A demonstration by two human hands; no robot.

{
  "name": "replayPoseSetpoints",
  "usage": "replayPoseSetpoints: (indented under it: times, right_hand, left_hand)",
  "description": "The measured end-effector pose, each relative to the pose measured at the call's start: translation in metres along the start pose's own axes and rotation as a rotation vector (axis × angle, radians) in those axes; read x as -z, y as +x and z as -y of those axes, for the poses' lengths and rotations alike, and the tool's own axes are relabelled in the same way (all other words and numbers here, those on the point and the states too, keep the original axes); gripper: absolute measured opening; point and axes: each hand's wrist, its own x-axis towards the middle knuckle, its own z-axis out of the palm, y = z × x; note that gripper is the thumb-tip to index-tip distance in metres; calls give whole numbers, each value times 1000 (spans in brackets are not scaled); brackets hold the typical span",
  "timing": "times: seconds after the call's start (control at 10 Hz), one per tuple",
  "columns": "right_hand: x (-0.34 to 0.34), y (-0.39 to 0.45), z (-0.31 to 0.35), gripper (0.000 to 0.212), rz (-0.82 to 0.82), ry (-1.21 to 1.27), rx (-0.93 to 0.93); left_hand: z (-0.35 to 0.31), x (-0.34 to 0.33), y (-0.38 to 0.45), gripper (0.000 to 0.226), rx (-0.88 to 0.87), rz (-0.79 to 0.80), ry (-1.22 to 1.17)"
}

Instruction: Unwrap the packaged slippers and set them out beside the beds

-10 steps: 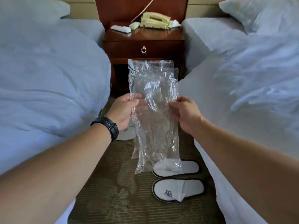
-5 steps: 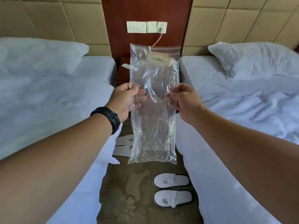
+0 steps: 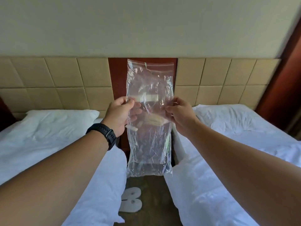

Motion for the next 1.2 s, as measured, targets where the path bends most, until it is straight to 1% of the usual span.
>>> replayPoseSetpoints:
  times: [0.2,0.3,0.4,0.5,0.7,1.0,1.1,1.2]
  right_hand:
    - [-1,-11,137,29,-12,-5,160]
    - [0,-21,191,31,-56,2,228]
    - [3,-32,232,34,-71,10,286]
    - [8,-42,263,36,-78,5,342]
    - [18,-54,294,30,-75,19,399]
    - [24,-54,310,27,-25,80,404]
    - [25,-67,320,31,-25,88,402]
    - [46,-94,354,25,-220,232,671]
  left_hand:
    - [-128,-29,-7,11,-106,27,-45]
    - [-178,-44,-16,7,-162,69,-43]
    - [-215,-58,-23,12,-225,73,9]
    - [-243,-69,-29,15,-264,57,9]
    - [-277,-80,-41,17,-326,25,13]
    - [-298,-81,-48,17,-401,10,2]
    - [-304,-78,-53,17,-417,18,10]
    - [-312,-76,-52,17,-448,15,4]
